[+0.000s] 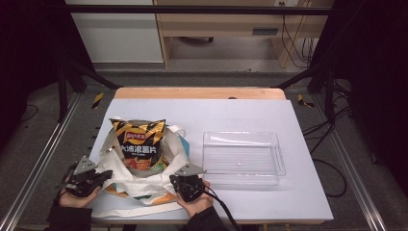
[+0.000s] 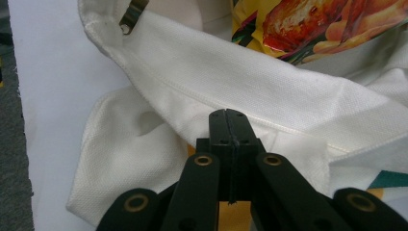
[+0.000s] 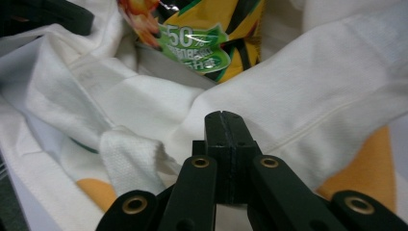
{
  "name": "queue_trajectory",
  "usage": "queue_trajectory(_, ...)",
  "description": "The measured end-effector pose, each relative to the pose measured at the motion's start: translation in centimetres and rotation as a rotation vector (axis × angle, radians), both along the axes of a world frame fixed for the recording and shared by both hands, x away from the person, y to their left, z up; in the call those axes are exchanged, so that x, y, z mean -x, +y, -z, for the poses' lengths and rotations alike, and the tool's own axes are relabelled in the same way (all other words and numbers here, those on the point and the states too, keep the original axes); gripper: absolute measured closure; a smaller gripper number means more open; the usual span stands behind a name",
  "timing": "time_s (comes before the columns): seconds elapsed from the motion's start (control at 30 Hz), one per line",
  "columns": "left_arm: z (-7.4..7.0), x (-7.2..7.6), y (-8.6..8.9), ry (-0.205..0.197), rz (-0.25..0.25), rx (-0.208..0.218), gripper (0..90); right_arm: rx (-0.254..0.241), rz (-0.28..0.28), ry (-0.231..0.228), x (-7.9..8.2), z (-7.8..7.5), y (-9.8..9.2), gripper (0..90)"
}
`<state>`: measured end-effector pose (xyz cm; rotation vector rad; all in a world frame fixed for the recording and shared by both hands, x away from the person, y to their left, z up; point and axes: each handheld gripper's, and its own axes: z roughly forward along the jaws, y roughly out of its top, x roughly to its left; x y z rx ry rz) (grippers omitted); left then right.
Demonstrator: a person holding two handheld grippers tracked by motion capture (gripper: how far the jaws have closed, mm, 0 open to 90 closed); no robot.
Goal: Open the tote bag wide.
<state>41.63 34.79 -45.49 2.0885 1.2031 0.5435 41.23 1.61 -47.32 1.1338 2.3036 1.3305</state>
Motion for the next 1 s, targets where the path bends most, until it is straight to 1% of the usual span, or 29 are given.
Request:
queue_trajectory(0.03, 0.0, 0.0, 0.0, 0.000, 0.001, -0.009, 90.0, -0.009, -0.001, 0.004, -0.1, 0.0, -0.1, 90.0)
queue_trajectory(0.07, 0.0, 0.0, 0.0, 0.001, 0.001, -0.009, 90.0, -0.009, 0.000, 0.006, -0.1, -0.1, -0.1, 90.0)
queue_trajectory(0.1, 0.0, 0.0, 0.0, 0.002, 0.001, -0.008, 90.0, -0.002, 0.007, -0.003, 0.0, -0.1, -0.1, 90.0)
queue_trajectory(0.2, 0.0, -0.1, 0.1, -0.002, -0.006, -0.013, 90.0, 0.002, 0.016, -0.005, -0.1, -0.1, -0.3, 90.0)
queue_trajectory(0.27, 0.1, -0.1, 0.3, 0.006, -0.009, -0.009, 90.0, 0.002, 0.025, -0.003, -0.1, -0.1, -0.5, 90.0)
queue_trajectory(0.33, 0.2, -0.2, 0.3, 0.010, -0.016, -0.006, 90.0, 0.007, 0.040, -0.006, -0.2, 0.1, -0.8, 90.0)
queue_trajectory(0.37, 0.2, -0.3, 0.3, 0.016, -0.013, -0.011, 90.0, 0.000, 0.049, 0.008, -0.3, 0.5, -1.1, 90.0)
queue_trajectory(0.43, 0.3, -0.3, 0.2, 0.014, -0.015, -0.010, 90.0, 0.002, 0.057, 0.009, -0.3, 0.6, -1.2, 90.0)
queue_trajectory(0.47, 0.3, -0.3, 0.1, 0.014, -0.014, -0.014, 90.0, -0.004, 0.058, 0.009, -0.3, 0.9, -1.3, 90.0)
queue_trajectory(0.53, 0.3, -0.3, 0.1, 0.019, -0.011, -0.023, 89.9, -0.007, 0.059, 0.009, -0.3, 1.0, -1.4, 90.0)
queue_trajectory(0.57, 0.4, -0.3, 0.1, 0.022, -0.010, -0.024, 89.9, -0.002, 0.057, 0.002, -0.2, 1.0, -1.3, 90.0)
queue_trajectory(0.6, 0.5, -0.3, 0.0, 0.016, -0.015, -0.021, 89.9, 0.002, 0.058, 0.001, -0.3, 1.0, -1.3, 90.0)
queue_trajectory(0.63, 0.5, -0.3, 0.0, 0.022, -0.011, -0.029, 89.9, 0.012, 0.056, -0.001, -0.4, 1.1, -1.3, 90.0)
queue_trajectory(0.67, 0.5, -0.3, 0.0, 0.020, -0.011, -0.032, 89.9, 0.012, 0.056, -0.001, -0.4, 1.1, -1.3, 90.0)
queue_trajectory(0.7, 0.6, -0.3, -0.1, 0.020, -0.011, -0.033, 89.9, 0.017, 0.064, 0.008, -0.5, 1.3, -1.2, 90.0)
queue_trajectory(0.77, 0.7, -0.4, -0.1, 0.022, -0.011, -0.036, 89.9, 0.021, 0.065, 0.013, -0.5, 1.3, -1.1, 90.0)
queue_trajectory(0.9, 0.9, -0.4, -0.2, 0.023, -0.008, -0.042, 89.9, 0.025, 0.066, 0.017, -0.6, 1.5, -1.0, 90.0)
queue_trajectory(0.93, 1.0, -0.4, -0.3, 0.021, -0.007, -0.050, 89.9, 0.025, 0.065, 0.016, -0.6, 1.5, -1.0, 90.0)
queue_trajectory(1.0, 1.1, -0.5, -0.4, 0.027, -0.003, -0.054, 89.9, 0.024, 0.059, 0.014, -0.7, 1.6, -1.1, 90.0)
